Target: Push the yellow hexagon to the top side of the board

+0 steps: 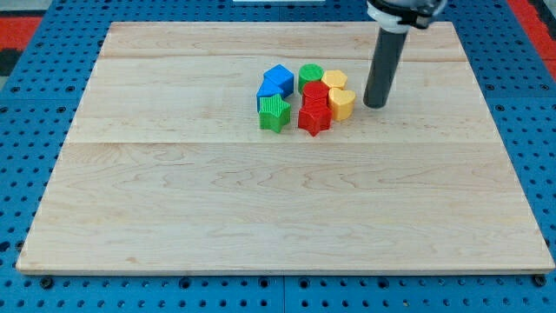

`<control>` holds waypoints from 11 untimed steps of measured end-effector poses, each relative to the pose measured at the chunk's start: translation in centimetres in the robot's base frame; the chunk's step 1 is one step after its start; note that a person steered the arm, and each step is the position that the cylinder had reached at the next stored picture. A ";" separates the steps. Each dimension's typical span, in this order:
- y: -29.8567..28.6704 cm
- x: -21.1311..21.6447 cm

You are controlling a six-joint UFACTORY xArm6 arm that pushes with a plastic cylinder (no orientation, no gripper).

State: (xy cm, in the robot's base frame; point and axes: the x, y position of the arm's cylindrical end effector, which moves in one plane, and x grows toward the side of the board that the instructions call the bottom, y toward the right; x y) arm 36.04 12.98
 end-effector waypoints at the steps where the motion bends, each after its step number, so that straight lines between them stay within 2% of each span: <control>1: 0.7 0.8; 2: 2.3 5.3; 3: -2.5 3.7; 5: -3.6 -3.2; 6: -2.9 -3.7; 7: -0.1 0.6; 8: -1.8 0.3; 10: -4.5 -5.4; 11: -5.1 -6.9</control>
